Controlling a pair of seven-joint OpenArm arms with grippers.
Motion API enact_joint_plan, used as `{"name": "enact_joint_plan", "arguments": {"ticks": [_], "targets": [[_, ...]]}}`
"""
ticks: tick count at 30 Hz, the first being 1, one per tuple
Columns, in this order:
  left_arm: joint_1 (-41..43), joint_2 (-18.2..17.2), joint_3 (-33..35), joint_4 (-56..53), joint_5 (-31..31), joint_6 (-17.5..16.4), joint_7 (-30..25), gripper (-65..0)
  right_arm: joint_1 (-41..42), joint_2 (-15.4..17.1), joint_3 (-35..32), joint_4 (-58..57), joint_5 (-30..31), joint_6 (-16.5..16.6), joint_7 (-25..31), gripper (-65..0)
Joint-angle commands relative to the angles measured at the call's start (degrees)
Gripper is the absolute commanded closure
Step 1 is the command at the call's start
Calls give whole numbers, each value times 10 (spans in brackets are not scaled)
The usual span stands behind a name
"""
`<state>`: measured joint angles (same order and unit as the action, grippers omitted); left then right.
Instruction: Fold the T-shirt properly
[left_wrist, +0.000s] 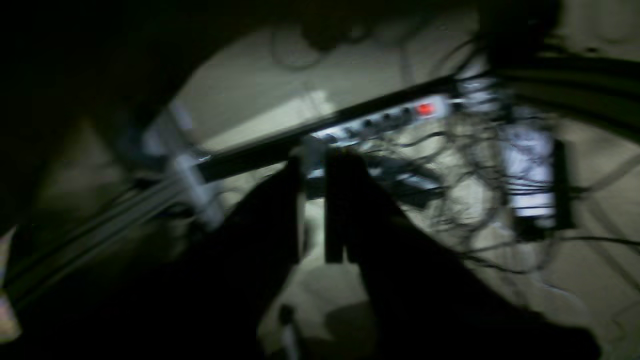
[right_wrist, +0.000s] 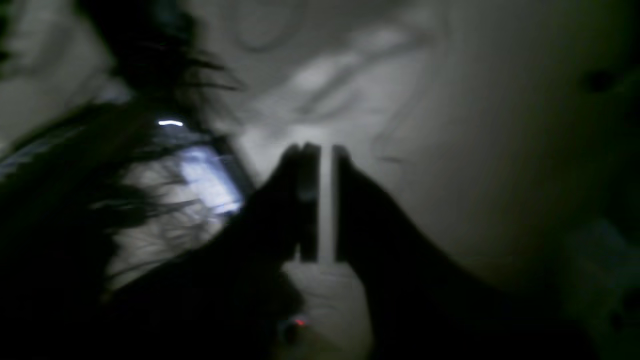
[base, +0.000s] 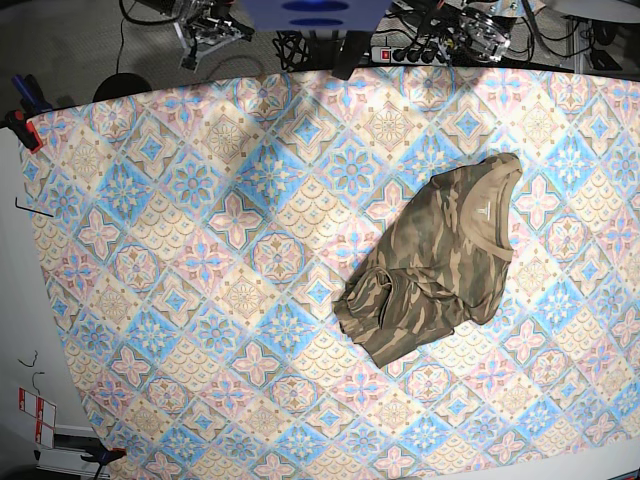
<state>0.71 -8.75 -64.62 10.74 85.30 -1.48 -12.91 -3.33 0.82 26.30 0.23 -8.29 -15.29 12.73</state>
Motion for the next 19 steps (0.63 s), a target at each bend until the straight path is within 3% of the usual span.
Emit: {"name": "enact_joint_plan", "arguments": {"ticks": [1, 7, 19], "targets": [[-1, -4, 0, 3, -3, 3, -4, -65, -6, 0, 0, -2, 1, -1, 13, -42], [-2, -3, 0, 2, -3, 1, -5, -66, -5, -1, 1, -2, 1, 0, 27, -44], [-38, 41, 0, 3, -3, 1, -2, -62, 23, 6, 0, -2, 1, 0, 27, -44]]}}
